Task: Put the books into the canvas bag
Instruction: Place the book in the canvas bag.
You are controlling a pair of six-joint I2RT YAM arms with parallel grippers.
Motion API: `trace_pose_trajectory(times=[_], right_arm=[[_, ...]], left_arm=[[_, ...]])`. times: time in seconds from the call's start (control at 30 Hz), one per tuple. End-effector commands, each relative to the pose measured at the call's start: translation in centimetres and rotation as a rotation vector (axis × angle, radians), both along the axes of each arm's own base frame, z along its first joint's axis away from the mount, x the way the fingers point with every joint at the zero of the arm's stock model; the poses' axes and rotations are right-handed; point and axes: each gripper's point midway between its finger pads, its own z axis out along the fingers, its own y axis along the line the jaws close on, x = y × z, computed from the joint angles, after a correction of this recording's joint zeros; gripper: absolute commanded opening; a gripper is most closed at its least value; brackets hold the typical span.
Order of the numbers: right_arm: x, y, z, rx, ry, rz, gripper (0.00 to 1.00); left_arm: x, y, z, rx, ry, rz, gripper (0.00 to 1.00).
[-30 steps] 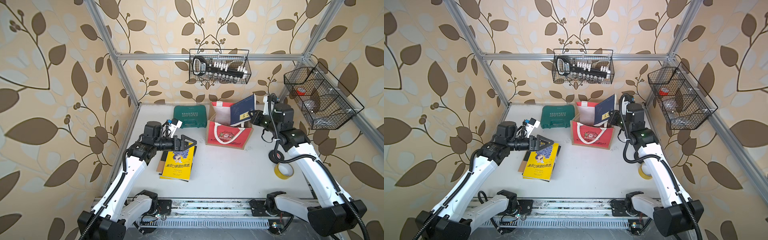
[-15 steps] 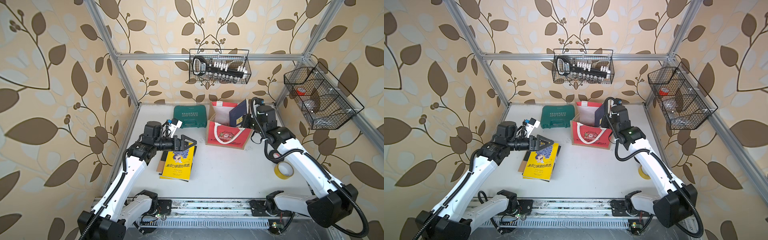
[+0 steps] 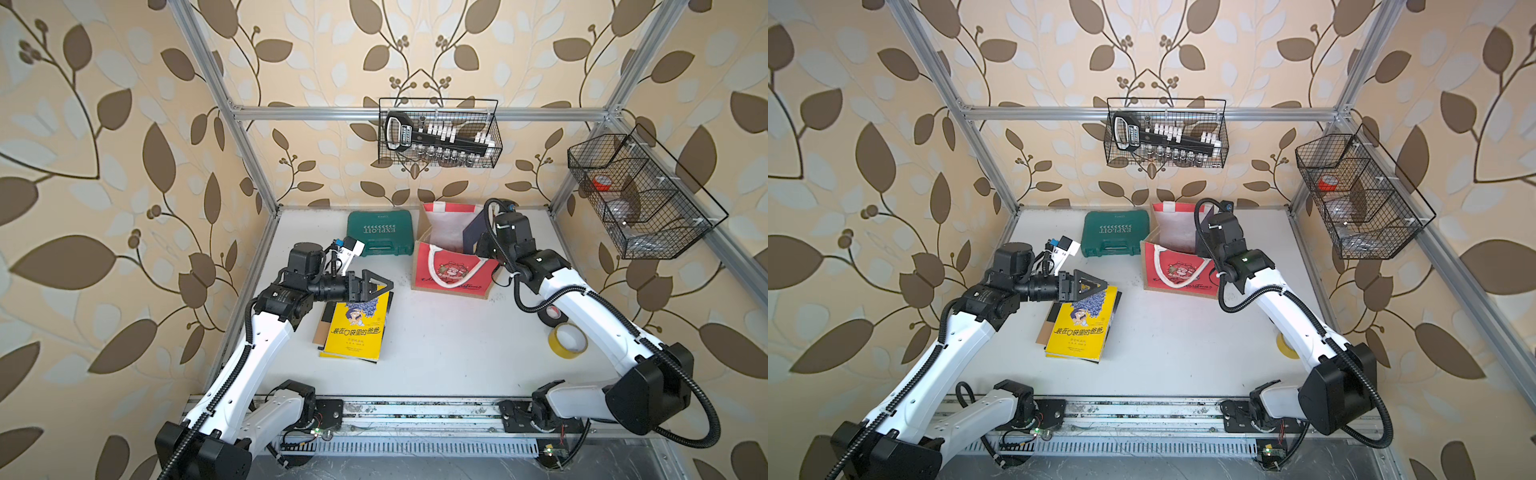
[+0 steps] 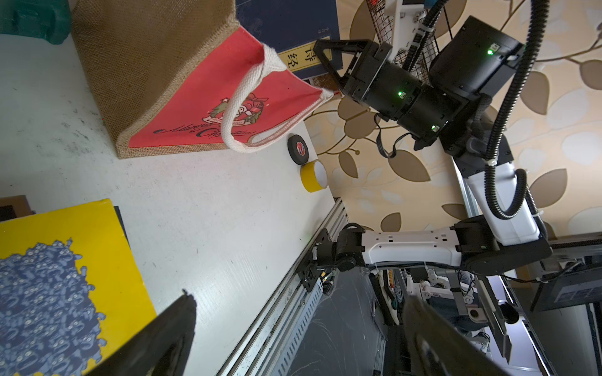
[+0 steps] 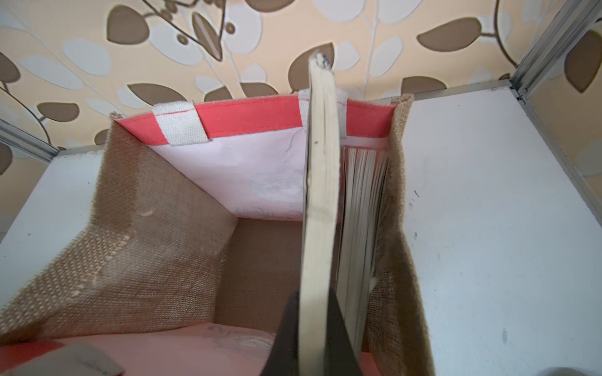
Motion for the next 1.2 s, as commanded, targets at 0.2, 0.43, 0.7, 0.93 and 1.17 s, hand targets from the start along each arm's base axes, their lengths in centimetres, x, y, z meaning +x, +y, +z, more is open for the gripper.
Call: trace_pose_trajectory(times=[0.2, 0.43, 0.7, 0.93, 1.17], right_arm=[[1.3, 0.2, -1.3, -0.012, -0.008, -0.016, 0.10], [1.4, 0.5, -1.6, 0.001, -0.004, -0.011, 0.33], [1.4, 0.6, -1.3, -0.002, -0.012, -0.004, 0.41], [1.5, 0.9, 0.9, -0.007, -0.064, 0.034, 0.55], [0.4, 1.7, 5.5, 0.002, -0.177, 0.132, 0.78]], left_arm=[[0.3, 0.2, 1.7, 0.004, -0.072, 0.001, 0.99], [0.2, 0.2, 1.7, 0.006, -0.073, 0.001, 0.99], [0.3, 0.2, 1.7, 0.008, -0.074, 0.002, 0.99], [0.4, 0.2, 1.6, 0.011, -0.070, 0.008, 0.99], [1.4, 0.5, 0.7, 0.038, -0.035, 0.042, 0.99]])
